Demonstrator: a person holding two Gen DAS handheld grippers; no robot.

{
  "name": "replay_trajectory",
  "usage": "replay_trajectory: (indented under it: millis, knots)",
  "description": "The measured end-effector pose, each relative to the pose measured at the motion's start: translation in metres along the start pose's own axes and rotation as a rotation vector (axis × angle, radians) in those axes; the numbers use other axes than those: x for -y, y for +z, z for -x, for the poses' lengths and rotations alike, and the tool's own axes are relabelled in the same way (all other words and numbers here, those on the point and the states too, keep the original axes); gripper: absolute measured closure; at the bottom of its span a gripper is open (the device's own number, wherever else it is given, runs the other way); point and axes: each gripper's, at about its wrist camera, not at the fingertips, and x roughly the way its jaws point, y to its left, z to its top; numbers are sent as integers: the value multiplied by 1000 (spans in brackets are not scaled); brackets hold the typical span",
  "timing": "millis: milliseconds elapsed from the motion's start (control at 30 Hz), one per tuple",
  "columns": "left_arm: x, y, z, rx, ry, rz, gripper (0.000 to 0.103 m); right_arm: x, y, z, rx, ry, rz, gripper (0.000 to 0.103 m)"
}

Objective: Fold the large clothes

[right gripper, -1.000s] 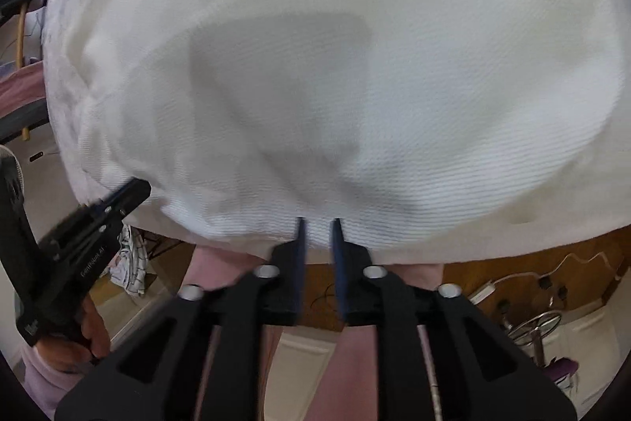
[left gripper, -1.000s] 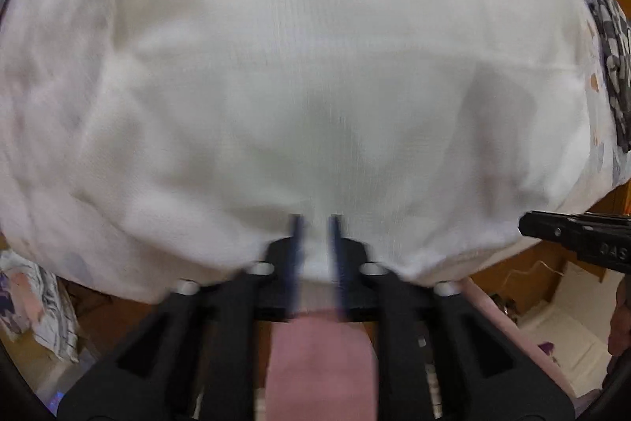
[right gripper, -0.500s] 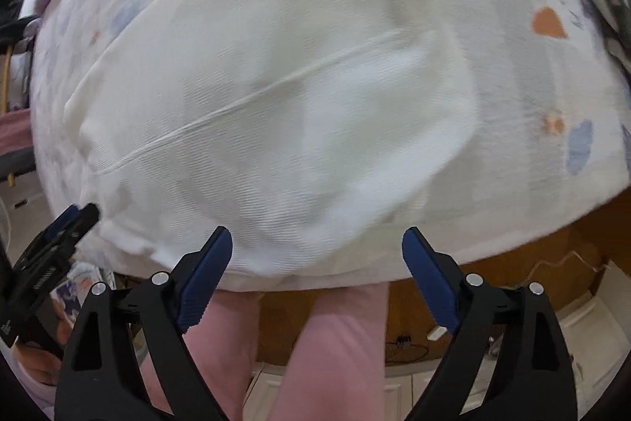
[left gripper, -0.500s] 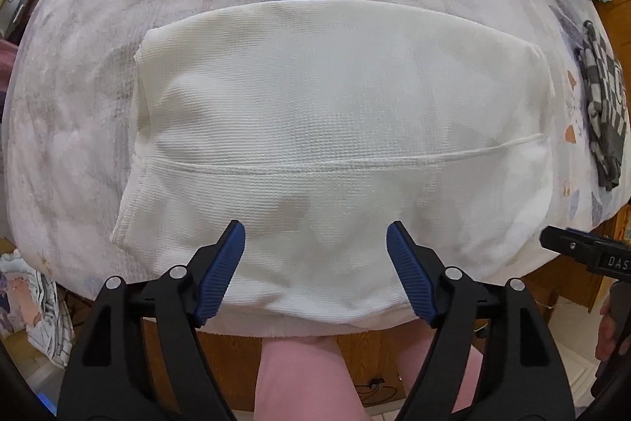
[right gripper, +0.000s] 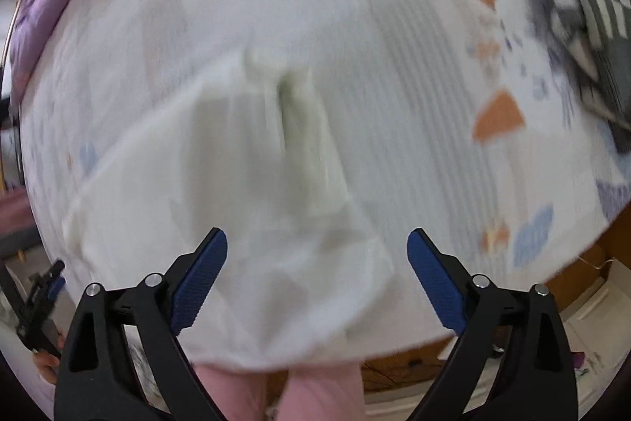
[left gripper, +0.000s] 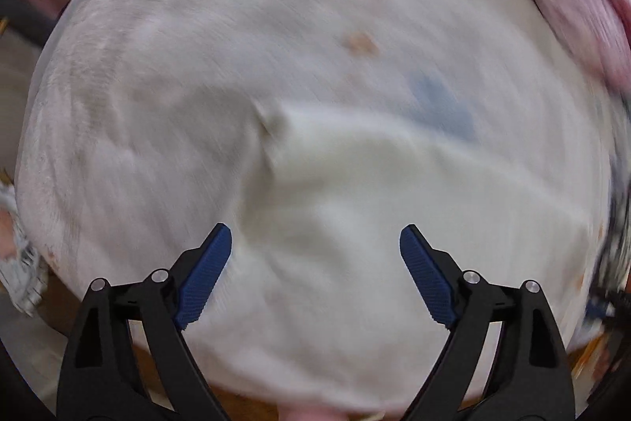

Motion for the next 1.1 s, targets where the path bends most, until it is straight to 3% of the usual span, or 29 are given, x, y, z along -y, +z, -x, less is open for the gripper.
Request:
replay_trajectory:
  millis: [100, 267, 333, 400, 467, 500, 533, 567, 600, 633, 733, 800, 933, 1100]
  knots:
    - [-21, 29, -22, 32, 1, 75, 14, -5, 36, -15, 0, 17, -39, 10]
    - [-22, 50, -88, -142, -72, 140, 13, -16, 81, -64, -58, 59, -106, 8]
    - [-26, 49, -111, -193, -62, 236, 5, -12, 83, -85, -87, 85, -193, 6]
    - [-39, 46, -124, -221, -134, 414, 4, -9, 80, -87, -67, 108, -228, 6]
    - [-41, 49, -124, -233, -149, 461, 5, -5, 78, -84, -65, 142, -209, 8]
    - [-37, 51, -122, -242, -147, 434, 10, 1, 75, -83, -78, 191, -254, 15]
    - [-33, 53, -119, -239, -155, 402, 25, 7, 70, -83, -90, 256, -318, 28]
    - [-28, 55, -113, -230, -177, 368, 45, 13, 69, -81, -94, 293, -353, 36]
    - [-24, 57, -110, -233, -180, 351, 49, 18, 64, -81, -104, 371, -419, 51]
    - [-21, 57, -106, -238, -176, 341, 55, 24, 61, -83, -109, 440, -480, 61]
    - [-37, 53, -100, -237, -265, 470, 64, 38, 52, -81, -81, 536, -560, 73]
    - [-46, 49, -93, -232, -329, 554, 70, 36, 43, -71, -46, 549, -536, 77]
    - [-22, 61, -70, -192, -281, 403, 75, 29, 36, -46, 16, 602, -538, 81]
    - [5, 102, -51, -153, -367, 363, 75, 21, 60, -26, 81, 668, -525, 81]
